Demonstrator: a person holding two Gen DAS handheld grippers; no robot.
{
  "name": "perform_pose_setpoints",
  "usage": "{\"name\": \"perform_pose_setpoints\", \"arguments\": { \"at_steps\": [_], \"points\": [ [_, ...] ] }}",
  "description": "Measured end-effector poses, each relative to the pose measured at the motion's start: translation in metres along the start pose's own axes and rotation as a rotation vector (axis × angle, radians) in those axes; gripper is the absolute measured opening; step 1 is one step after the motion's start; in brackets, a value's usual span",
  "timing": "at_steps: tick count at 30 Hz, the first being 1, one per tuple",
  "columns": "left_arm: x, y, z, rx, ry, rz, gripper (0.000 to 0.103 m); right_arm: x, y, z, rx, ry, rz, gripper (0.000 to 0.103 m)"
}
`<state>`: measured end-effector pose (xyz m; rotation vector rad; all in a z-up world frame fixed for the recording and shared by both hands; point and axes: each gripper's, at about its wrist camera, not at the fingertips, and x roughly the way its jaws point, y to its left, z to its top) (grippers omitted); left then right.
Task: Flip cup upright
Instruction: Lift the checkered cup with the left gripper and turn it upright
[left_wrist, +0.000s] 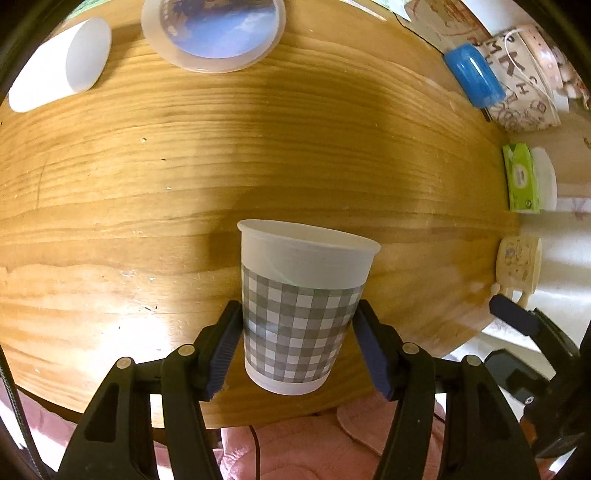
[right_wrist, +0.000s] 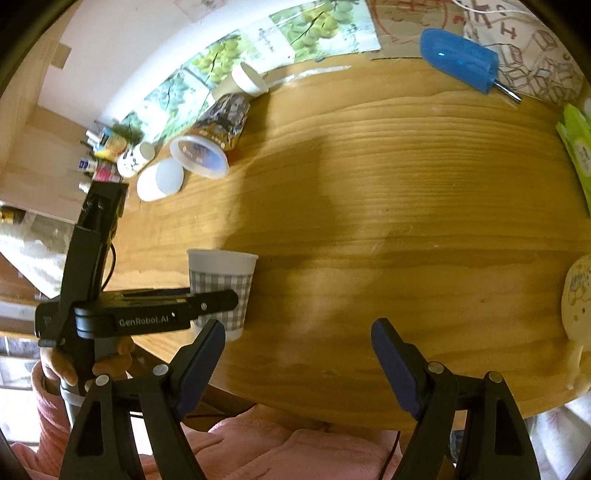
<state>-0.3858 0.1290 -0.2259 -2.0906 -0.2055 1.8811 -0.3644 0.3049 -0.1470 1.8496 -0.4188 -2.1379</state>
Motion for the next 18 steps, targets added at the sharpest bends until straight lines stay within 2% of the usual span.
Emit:
{"name": "perform_pose_setpoints", "arguments": {
  "at_steps": [5,11,18],
  "points": [
    [0.001,0.001,0.004,-0.027,-0.019,-0.004,0.067,0.006,0.003,0.001,-0.034,0.03,0.013,0.082],
    [-0.002,0.015,0.006,-0.082,0.002,-0.038,0.068,0.008,0.007,0.0,-0.063,0.049,0.038,0.082],
    [-0.013,0.022,0.006,-0.113,-0.025,-0.053,0.078,0.011,0.009,0.002,-0.079,0.065,0.09,0.082]
  ]
}}
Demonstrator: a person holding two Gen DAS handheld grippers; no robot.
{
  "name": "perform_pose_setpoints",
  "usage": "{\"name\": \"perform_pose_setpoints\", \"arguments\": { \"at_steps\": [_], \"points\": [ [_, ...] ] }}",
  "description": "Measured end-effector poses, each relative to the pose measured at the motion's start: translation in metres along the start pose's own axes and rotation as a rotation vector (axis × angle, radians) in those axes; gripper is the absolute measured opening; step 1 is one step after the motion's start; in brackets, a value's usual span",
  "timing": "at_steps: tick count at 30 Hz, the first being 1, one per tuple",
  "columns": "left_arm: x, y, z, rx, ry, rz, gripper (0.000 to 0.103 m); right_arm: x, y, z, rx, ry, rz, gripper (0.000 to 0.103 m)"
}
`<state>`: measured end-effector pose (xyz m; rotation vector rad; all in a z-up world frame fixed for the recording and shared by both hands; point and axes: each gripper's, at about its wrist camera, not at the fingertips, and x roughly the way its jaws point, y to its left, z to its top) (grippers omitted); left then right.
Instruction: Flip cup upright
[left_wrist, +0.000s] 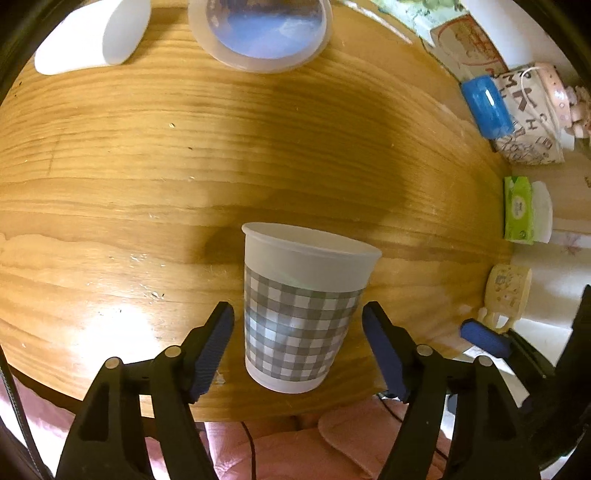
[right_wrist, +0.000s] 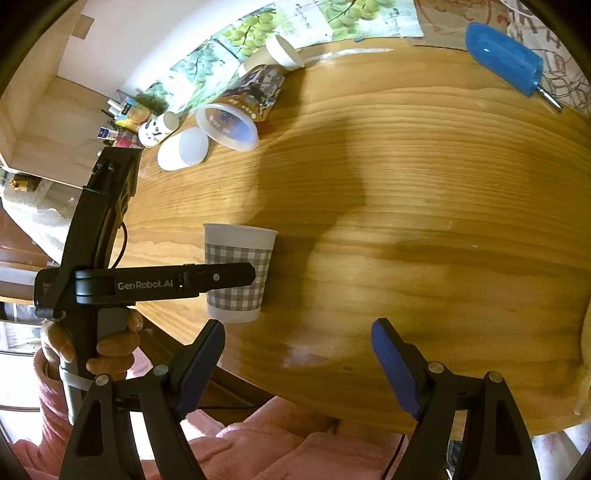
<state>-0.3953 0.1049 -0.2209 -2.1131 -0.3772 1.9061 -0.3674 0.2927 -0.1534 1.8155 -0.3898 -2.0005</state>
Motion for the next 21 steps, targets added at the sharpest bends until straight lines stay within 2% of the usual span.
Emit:
{"name": "perform_pose_setpoints", "arguments": {
  "at_steps": [2,7,10,15,20,21],
  "points": [
    [-0.005,0.001,-0.002,-0.006,-0.017,-0.011,0.078,0.001,0.001,0.001,-0.01,-0.006,0.024,0.082],
    [-0.02,0.004,-0.008,0.0,-0.086,0.004,0.078,0.006,0.011,0.004,-0.067,-0.033,0.013,0.082],
    [-0.034,0.011,-0.013,-0.021,-0.174,0.009,0.078,0.011,0.017,0.005,-0.074,-0.044,0.018,0.082],
    [-0.05,0.025,-0.02,-0.014,-0.269,0.005,0.078,0.022,0.026,0.007,-0.052,-0.058,0.032,0.082],
    [-0.07,0.032,-0.028,0.054,-0.403,0.073,0.078,0.037,0.033,0.012,0.019,-0.056,0.036,0.082],
    [-0.074,0.033,-0.031,0.074,-0.424,0.111,0.078,0.04,0.033,0.013,0.038,-0.054,0.04,0.082]
  ]
}}
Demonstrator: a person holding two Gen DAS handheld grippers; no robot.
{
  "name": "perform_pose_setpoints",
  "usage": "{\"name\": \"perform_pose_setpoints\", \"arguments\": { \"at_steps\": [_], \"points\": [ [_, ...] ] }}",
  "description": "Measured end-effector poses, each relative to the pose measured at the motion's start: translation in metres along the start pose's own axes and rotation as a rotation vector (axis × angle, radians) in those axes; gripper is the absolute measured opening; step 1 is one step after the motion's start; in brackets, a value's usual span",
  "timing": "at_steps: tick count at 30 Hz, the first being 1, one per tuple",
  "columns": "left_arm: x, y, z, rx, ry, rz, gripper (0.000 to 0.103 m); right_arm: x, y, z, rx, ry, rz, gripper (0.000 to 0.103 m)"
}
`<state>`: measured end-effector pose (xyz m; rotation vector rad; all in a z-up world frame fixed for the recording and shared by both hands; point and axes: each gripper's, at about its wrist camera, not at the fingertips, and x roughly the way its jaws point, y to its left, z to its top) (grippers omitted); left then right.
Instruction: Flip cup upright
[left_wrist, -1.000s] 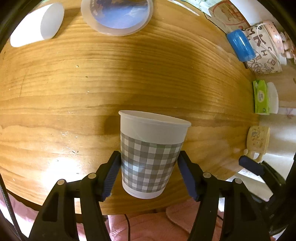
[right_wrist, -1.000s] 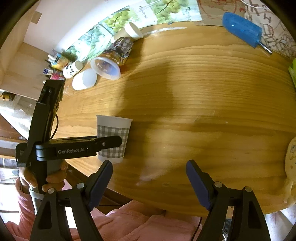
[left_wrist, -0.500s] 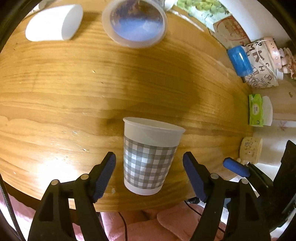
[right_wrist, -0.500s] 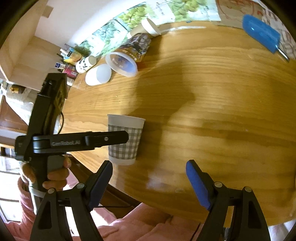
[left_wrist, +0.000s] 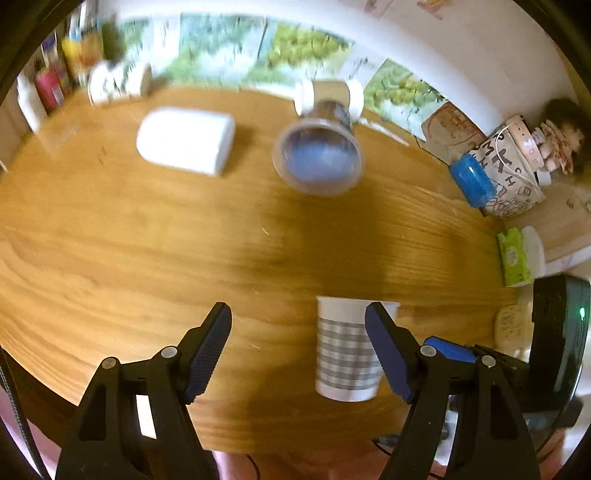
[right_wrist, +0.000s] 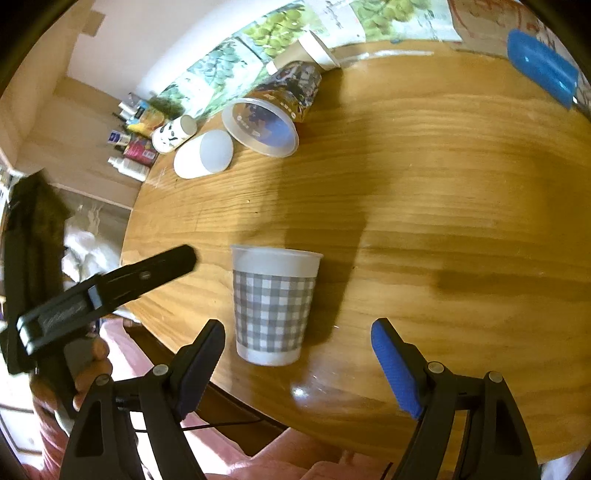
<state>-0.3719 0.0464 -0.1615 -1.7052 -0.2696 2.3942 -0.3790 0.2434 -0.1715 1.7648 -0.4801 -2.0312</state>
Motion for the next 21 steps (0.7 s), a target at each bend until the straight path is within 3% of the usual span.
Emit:
{"name": "perform_pose_setpoints", "arguments": {
  "at_steps": [7,13,21],
  "points": [
    [-0.015,0.001,-0.005,0.183,-0.089,0.116,0.078,0.024,0.005,0.005,0.143,0.0,0.026,0.082],
    [-0.021,0.01,-0.01,0.29,-0.129,0.132,0.078,0.039,0.014,0.012,0.209,-0.027,-0.001,0.082],
    [-0.022,0.032,-0.013,0.358,-0.129,0.122,0.078,0.054,0.02,0.016,0.268,-0.055,-0.066,0.082]
  ]
}}
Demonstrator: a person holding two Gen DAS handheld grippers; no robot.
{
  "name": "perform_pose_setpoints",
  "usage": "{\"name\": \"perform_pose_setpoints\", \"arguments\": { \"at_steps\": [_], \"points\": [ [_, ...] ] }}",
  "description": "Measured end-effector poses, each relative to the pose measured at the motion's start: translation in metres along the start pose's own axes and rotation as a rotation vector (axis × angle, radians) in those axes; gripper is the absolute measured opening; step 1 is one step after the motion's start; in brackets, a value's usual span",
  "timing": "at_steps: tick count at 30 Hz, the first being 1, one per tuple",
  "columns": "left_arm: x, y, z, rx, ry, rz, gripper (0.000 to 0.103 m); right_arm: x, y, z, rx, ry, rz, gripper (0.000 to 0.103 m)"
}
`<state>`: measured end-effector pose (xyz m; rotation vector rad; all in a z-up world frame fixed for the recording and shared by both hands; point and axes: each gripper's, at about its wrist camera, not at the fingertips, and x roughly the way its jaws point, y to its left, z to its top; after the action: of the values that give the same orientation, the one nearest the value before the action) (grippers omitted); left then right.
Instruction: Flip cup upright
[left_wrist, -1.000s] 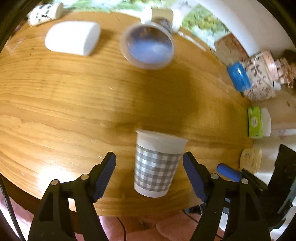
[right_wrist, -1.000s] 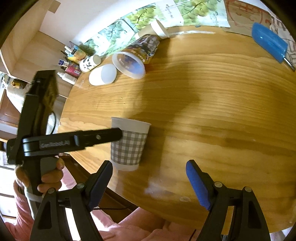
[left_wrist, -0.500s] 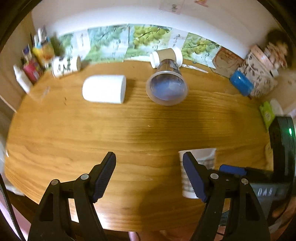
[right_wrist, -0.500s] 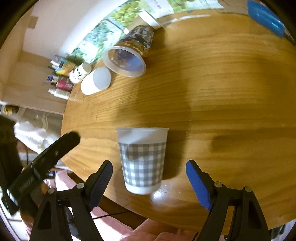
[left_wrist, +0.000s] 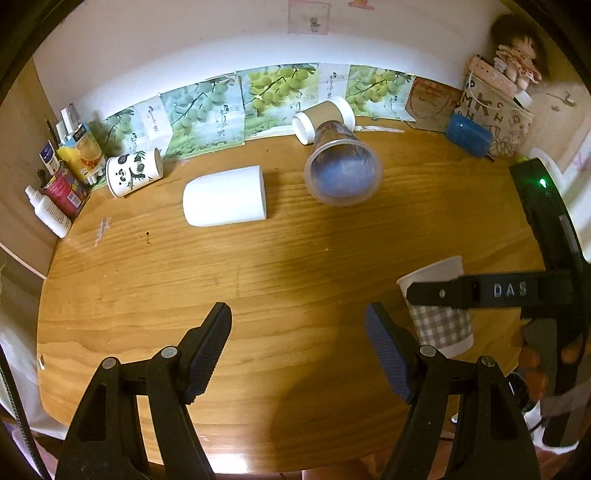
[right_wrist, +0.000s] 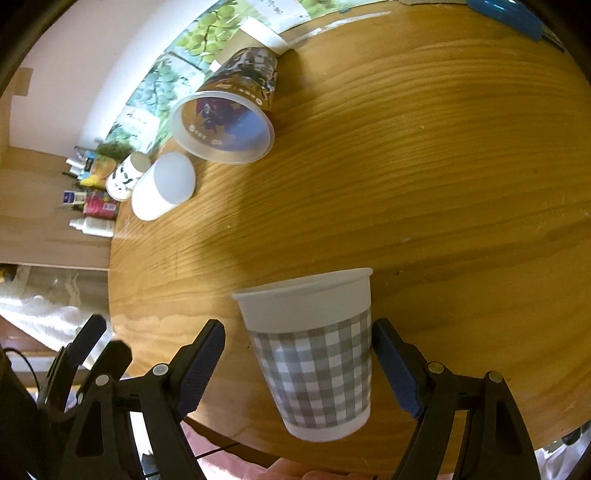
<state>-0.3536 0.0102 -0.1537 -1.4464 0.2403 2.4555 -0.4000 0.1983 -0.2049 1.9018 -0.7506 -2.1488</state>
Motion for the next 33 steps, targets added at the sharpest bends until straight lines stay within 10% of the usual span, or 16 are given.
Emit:
{"name": "perform_pose_setpoints", "arguments": {
  "at_steps": [20,33],
  "points": [
    [0.002,0.021,-0.004,0.106,0.013,-0.156,0.078,-0.003,0.021,-0.007,0.033,-0.124,-0.096,0.068],
    [-0.01,0.023,-0.01,0.173,-0.001,-0.175,0.078,-0.036,0.049,-0.037,-0.129,-0.562,-0.13,0.068]
  ]
}}
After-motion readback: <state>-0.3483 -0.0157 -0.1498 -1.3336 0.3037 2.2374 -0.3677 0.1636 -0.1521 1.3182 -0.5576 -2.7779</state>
